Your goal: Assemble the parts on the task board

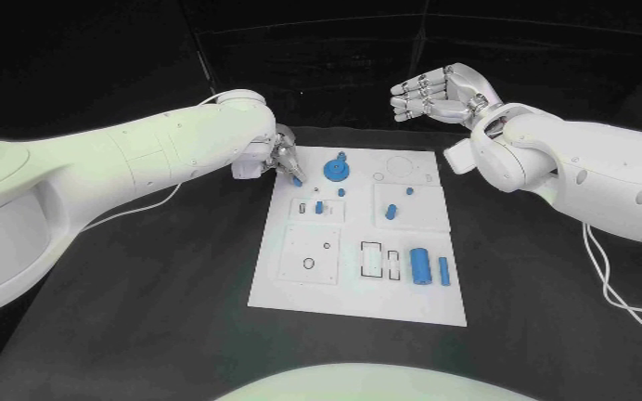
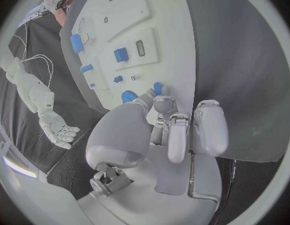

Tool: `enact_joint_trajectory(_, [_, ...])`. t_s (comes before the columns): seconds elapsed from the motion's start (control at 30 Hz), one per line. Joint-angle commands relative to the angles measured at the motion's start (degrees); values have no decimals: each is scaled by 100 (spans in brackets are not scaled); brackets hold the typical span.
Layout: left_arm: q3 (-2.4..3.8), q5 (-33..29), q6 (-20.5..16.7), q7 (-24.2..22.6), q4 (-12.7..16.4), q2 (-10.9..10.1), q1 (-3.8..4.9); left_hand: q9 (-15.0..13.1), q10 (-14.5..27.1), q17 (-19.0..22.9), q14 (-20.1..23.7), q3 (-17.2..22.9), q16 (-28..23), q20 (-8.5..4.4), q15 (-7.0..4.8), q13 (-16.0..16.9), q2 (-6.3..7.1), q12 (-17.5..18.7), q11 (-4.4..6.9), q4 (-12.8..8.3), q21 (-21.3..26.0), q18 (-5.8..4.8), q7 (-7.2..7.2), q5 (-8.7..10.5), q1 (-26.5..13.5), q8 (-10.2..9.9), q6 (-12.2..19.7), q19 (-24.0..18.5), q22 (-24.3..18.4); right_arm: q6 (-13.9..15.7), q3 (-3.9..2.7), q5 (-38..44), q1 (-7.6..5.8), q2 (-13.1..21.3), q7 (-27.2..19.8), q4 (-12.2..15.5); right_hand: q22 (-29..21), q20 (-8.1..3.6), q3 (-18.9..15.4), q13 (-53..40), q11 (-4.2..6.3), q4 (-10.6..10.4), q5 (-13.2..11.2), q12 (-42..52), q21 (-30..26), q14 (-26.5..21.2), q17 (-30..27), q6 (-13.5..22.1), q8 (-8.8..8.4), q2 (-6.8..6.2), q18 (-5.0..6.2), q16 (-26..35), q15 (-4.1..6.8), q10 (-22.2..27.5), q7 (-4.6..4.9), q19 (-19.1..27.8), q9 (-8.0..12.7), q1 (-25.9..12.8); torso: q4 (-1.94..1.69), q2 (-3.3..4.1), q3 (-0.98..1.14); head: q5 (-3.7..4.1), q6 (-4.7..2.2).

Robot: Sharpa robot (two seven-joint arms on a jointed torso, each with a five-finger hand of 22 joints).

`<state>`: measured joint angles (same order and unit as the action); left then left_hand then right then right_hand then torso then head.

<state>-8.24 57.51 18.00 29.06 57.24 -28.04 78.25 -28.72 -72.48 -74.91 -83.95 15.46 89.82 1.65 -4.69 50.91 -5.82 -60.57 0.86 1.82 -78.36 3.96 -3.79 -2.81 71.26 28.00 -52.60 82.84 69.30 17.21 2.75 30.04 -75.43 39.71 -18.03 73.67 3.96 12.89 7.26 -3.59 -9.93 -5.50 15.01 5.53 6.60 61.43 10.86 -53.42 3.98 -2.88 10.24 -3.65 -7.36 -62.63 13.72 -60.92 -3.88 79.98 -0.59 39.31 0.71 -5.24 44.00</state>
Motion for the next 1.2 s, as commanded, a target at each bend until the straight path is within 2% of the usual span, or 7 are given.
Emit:
enact_joint_trajectory(0.03, [0, -108, -137, -127, 38, -39, -3, -26, -31, -1509, -605, 753, 18, 23, 40, -5, 67, 15, -11, -600, 34, 22, 14, -18, -162, 39, -32, -2, 0, -45, -4, -19, -10, -3, -35, 7, 3, 50, -37, 1, 4, -2, 43, 21, -26, 24, -13, 43, -23, 47, 18, -20, -15, 31, -13, 5, 5, 0, 0, 0, 0, -4, 0])
enact_joint_trajectory(0.17, [1, -167, -424, -229, 142, -156, -9, -52, -52, -1509, -605, 1001, 18, 22, 37, 6, 170, -3, -6, -681, 36, 23, 24, -20, -261, 88, -39, -1, 3, -46, -4, -19, -10, 2, -37, -1, 3, 50, -37, 1, 4, -2, 43, 21, -26, 24, -13, 43, -23, 47, 18, -20, -15, 31, -13, 5, 5, 0, -6, -1, 1, 0, -9])
enact_joint_trajectory(0.4, [6, -367, -763, -306, 462, -422, -8, -76, -73, -1509, -605, 1189, 18, 19, 33, 5, 237, -10, 1, -730, 31, 20, 31, -23, -329, 131, -46, 5, 17, -47, -4, -19, -9, 10, -41, -22, 3, 51, -37, 1, 4, -6, 47, 22, -27, 24, -20, 45, -23, 53, 18, -20, -16, 33, -13, 5, 5, -3, -16, -7, 5, -1, -10])
enact_joint_trajectory(0.7, [10, -451, -1392, -451, 1315, -1010, 32, -121, -104, -1509, -605, 1414, 18, 12, 26, 6, 328, -19, 10, -793, 15, 15, 40, -22, -390, 196, -45, 20, 48, -41, -4, -19, -9, 37, -38, -41, 3, 51, -38, 2, 3, -7, 49, 23, -28, 24, -24, 46, -24, 55, 18, -20, -16, 34, -12, 6, 5, -4, -32, -19, 15, -8, -17])
enact_joint_trajectory(0.83, [8, -333, -1683, -507, 1680, -1228, 28, -140, -130, -1509, -605, 1470, 18, 10, 22, 25, 383, -39, 16, -812, -1, 10, 47, -22, -415, 224, -51, 32, 77, -39, -4, -19, -9, 44, -39, -59, 3, 51, -38, 2, 3, -7, 49, 23, -28, 24, -24, 46, -24, 55, 18, -20, -16, 34, -12, 6, 5, -4, -32, -14, 2, -19, -16])
enact_joint_trajectory(1.0, [2, -138, -2066, -484, 2143, -1479, -21, -160, -162, -1509, -605, 1561, 18, 4, 15, 33, 455, -51, 28, -838, -21, 4, 60, -32, -432, 256, -62, 46, 111, -44, -4, -19, -7, 30, -39, -84, 3, 50, -35, 2, 6, 13, 53, 27, -32, 28, -46, 50, -23, 52, 19, -23, -14, 40, -15, 6, 5, 24, -21, -13, 8, -56, -31])
enact_joint_trajectory(1.2, [-5, 75, -2251, -483, 2431, -1622, -93, -173, -196, -1509, -605, 1635, 18, 0, 8, 54, 508, -71, 36, -854, -38, -2, 68, -32, -442, 277, -72, 59, 142, -51, -4, -19, 0, 6, -40, -103, 4, 50, -33, 2, 7, 19, 52, 28, -33, 29, -52, 50, -23, 53, 19, -24, -14, 41, -16, 6, 5, 33, -22, -12, 4, -70, -21])
